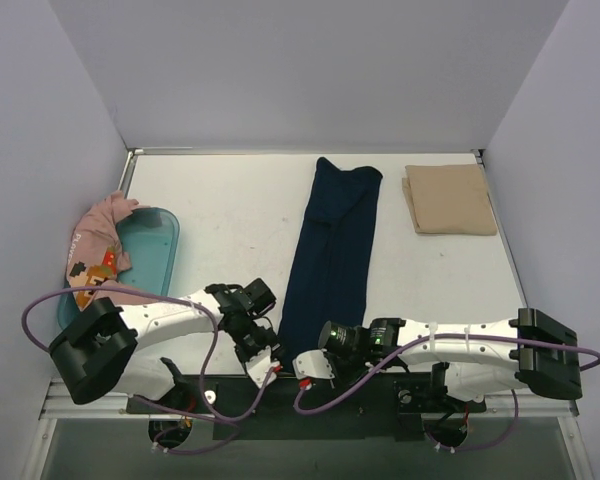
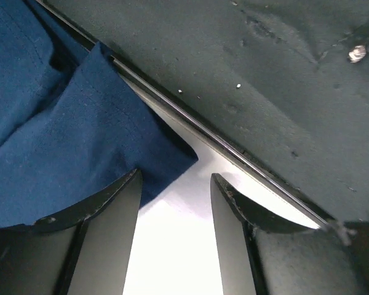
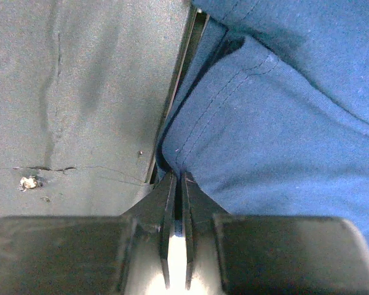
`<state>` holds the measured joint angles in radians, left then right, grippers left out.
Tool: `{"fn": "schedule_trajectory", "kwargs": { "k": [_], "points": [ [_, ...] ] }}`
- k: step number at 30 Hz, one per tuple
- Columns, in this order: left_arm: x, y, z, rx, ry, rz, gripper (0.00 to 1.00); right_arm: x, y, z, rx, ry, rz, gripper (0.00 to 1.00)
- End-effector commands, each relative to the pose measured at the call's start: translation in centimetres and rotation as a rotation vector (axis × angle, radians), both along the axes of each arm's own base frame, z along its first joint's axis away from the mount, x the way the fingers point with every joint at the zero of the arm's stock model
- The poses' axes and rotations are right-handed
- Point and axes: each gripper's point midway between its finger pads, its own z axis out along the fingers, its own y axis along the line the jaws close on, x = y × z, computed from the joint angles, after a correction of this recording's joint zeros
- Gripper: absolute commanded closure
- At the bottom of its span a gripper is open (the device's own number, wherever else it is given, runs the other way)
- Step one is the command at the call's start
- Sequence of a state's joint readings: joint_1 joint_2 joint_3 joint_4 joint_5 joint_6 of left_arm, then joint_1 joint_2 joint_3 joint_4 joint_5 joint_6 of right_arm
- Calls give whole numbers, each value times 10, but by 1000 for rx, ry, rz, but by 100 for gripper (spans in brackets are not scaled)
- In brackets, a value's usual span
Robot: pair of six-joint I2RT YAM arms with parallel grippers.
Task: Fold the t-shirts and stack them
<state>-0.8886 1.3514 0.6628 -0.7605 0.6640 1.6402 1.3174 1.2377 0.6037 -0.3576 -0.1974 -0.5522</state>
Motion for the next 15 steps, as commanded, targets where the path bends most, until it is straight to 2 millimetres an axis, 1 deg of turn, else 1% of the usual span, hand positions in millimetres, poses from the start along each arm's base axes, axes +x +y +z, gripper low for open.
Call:
{"fn": "schedule_trajectory", "kwargs": {
  "k": [1,2,4,6,7,8,9,11,13,14,15],
  "points": [
    [18,-28,-8,-83,-102,12,43,-2,-7,2,-16,-3,28,100],
    [19,-34,-9,-99,-121,5,44,-2,-6,2,-15,-1,23,100],
    [21,-36,-14,-89,-134,17,45,-2,-5,2,-14,-1,18,100],
    [22,-40,-17,-96,-120,50,58,-1,-5,3,-11,2,2,100],
    [22,-39,-20,-94,-128,43,72,-1,-5,4,-6,4,-3,100],
    [24,-40,-21,-112,-148,50,83,0,-4,7,7,6,-12,100],
    [26,-41,-20,-118,-152,60,100,1,-4,9,13,6,-23,100],
    [31,-44,-14,-121,-164,99,100,5,-3,18,45,0,-53,100],
    [38,-47,-2,-97,-125,218,100,13,1,33,108,9,-113,100],
    [47,-55,14,-117,-107,279,100,23,0,42,148,15,-180,100],
    [49,-57,21,-104,-44,375,100,24,6,51,190,49,-205,100]
  ]
}}
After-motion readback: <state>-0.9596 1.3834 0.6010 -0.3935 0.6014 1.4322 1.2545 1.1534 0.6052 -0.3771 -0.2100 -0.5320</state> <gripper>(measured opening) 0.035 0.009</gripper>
